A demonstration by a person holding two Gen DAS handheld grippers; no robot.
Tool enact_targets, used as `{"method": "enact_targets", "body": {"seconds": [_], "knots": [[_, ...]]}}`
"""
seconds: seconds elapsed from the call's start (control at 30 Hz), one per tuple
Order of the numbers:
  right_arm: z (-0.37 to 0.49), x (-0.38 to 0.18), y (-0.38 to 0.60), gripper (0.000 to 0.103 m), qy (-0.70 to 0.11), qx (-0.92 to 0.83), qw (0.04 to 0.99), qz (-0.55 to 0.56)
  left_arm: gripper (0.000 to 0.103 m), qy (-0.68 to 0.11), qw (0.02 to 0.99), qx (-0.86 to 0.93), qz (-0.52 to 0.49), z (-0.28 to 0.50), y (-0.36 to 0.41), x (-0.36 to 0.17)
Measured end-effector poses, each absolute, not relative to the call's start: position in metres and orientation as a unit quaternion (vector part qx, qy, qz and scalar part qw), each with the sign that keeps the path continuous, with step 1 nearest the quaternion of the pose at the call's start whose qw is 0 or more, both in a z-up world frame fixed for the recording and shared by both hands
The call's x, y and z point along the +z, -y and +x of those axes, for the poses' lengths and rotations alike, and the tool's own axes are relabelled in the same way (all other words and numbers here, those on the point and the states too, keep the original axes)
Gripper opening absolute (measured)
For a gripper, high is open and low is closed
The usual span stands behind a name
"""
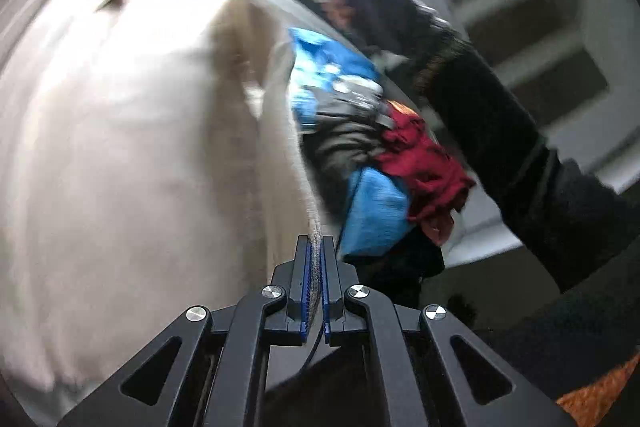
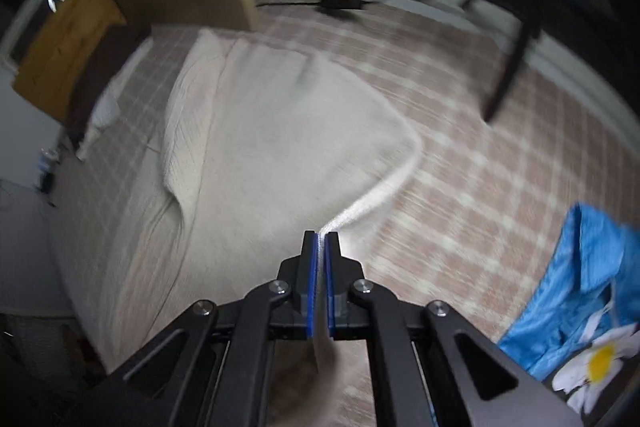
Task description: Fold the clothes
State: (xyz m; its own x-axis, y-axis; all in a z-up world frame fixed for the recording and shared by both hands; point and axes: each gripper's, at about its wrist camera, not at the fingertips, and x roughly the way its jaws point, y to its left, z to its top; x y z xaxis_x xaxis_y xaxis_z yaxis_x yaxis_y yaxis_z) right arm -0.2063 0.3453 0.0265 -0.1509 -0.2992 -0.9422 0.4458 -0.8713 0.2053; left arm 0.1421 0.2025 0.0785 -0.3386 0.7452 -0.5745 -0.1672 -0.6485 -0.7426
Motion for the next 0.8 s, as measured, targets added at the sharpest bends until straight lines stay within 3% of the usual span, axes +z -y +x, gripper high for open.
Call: {"method": "enact_targets", "body": {"seconds": [0.13,0.23,0.4,0.53,0.7,0.8], "knots": [[-0.205,0.006,-0.292,0.012,-0.102,-0.745,0.238,0.615,0.003,0.308,0.241,0.759,-0.521,0.162,-0.169,0.039],[-0.202,0.007,-0.294,0.012,-0.070,-0.746,0.238,0.618,0.002,0.304,0.237,0.754,-0.532,0.167,-0.157,0.025],[-0.179,0.050,-0.373,0.017,0.008,-0.804,0.208,0.557,0.002,0.282,0.259,0.757,-0.530,0.166,-0.165,0.030],[-0.146,0.038,-0.429,0.017,0.007,-0.820,0.179,0.544,0.003,0.262,0.258,0.754,-0.544,0.165,-0.163,0.033],[-0.128,0.001,-0.461,0.017,0.057,-0.803,0.183,0.565,0.011,0.215,0.245,0.758,-0.564,0.153,-0.146,0.066],[-0.123,-0.009,-0.458,0.017,0.087,-0.800,0.206,0.557,0.023,0.166,0.261,0.780,-0.544,0.106,-0.148,0.100]]}}
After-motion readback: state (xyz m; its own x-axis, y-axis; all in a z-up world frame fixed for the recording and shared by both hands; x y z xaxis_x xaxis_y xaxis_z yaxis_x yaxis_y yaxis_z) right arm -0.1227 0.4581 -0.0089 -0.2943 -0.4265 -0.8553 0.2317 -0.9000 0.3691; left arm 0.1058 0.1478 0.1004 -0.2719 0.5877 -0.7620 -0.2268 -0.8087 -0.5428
